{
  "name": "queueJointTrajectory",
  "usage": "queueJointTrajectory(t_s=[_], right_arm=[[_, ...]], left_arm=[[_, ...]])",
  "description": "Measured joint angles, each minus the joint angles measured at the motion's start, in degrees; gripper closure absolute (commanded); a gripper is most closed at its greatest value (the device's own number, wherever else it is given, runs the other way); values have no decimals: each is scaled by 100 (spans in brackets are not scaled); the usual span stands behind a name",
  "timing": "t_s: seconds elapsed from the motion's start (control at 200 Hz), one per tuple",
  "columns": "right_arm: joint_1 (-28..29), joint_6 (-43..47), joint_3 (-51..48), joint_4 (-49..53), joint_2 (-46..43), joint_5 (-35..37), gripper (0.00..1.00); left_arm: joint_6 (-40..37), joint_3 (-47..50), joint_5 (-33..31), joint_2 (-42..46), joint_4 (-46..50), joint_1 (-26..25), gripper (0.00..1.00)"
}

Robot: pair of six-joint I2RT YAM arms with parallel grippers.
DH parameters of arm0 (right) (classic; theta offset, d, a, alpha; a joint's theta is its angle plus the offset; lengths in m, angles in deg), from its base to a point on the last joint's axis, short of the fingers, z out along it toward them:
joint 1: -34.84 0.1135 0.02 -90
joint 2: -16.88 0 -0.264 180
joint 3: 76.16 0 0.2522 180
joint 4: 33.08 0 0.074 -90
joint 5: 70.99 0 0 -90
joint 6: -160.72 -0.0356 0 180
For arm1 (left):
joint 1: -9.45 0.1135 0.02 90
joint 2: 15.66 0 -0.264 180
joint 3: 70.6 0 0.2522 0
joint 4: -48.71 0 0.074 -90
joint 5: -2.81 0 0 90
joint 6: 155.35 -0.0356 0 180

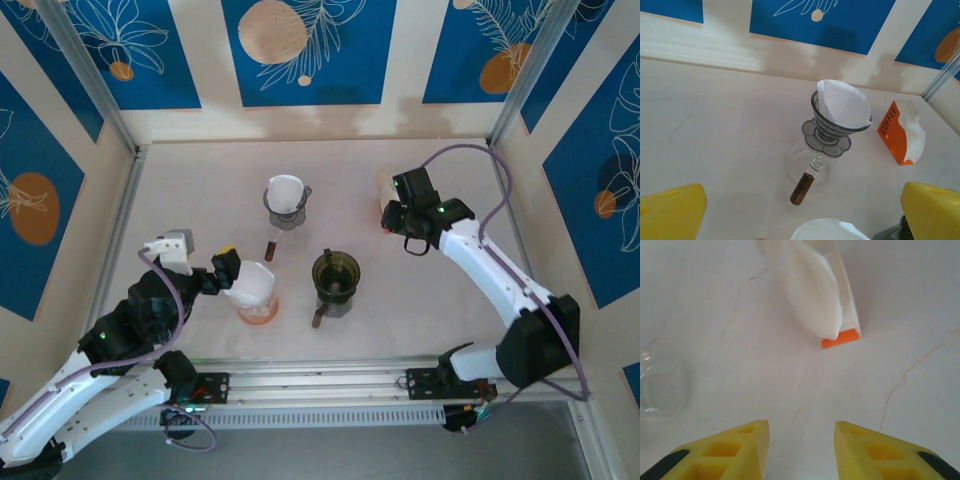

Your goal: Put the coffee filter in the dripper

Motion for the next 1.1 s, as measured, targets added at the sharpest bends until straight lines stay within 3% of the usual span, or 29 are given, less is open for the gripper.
queueJointTrajectory(t_s=[0.195, 0.655, 1.095], right_arm=[[-302, 55, 378, -328, 817, -144, 61], [-442, -800, 1840, -575, 2369, -212, 62], [-640, -1202, 2214, -448, 2780, -275, 64]], left_arm=[[0, -2, 15, 0, 0, 0, 0], [0, -20, 13, 2, 0, 0, 0], [-76, -20, 13, 2, 0, 0, 0]])
